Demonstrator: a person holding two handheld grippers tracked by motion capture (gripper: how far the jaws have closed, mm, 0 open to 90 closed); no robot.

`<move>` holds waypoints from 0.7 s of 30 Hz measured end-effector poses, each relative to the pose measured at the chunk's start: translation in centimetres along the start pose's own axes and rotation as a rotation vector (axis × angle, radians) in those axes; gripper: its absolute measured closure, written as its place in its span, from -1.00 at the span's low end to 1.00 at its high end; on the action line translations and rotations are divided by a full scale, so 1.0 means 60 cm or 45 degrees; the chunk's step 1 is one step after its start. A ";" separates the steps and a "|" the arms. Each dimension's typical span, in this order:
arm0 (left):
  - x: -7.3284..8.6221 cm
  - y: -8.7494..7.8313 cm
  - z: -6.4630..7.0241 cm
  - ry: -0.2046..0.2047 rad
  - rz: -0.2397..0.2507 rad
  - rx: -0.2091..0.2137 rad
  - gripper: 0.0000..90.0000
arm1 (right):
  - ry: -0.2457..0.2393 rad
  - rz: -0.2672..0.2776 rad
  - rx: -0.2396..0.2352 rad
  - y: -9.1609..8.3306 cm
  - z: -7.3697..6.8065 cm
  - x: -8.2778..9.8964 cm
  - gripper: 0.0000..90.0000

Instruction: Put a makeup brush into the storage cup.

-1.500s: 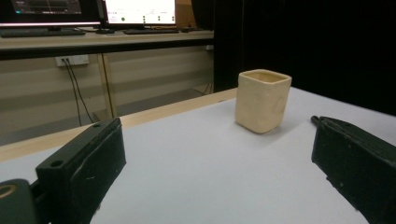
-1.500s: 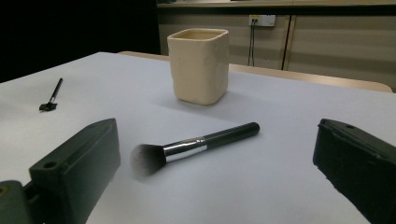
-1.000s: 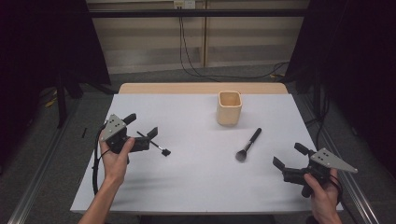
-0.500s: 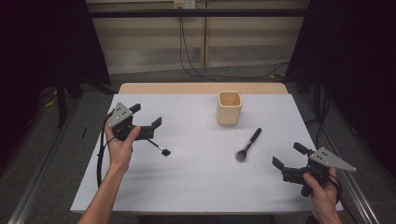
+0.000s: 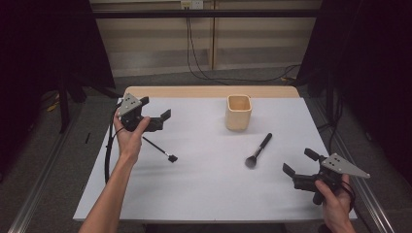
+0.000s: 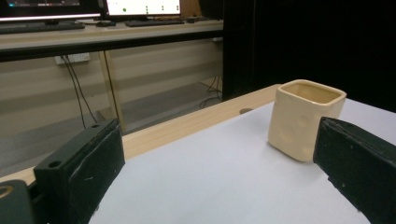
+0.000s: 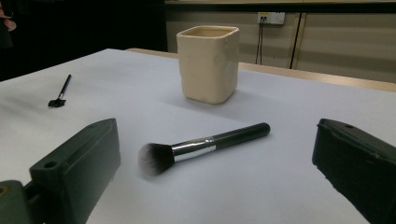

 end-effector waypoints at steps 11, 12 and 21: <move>-0.006 0.002 -0.008 0.034 -0.100 0.064 -0.98 | -0.006 -0.003 -0.007 -0.002 -0.002 0.001 -0.99; -0.007 0.001 -0.010 0.037 -0.119 0.059 -0.98 | -0.005 -0.002 -0.007 -0.002 -0.003 0.001 -0.99; 0.001 0.001 -0.008 0.070 -0.249 0.121 -0.98 | 0.002 -0.007 -0.017 -0.001 -0.003 0.001 -1.00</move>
Point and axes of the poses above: each handheld gripper's, and its own axes: y roughly forward along the jaws, x roughly out of its underside, z roughly to its right, the point moved 6 cm from there along y, roughly forward along the jaws, and after that the axes turned 10 degrees about y, right-handed, at the moved point
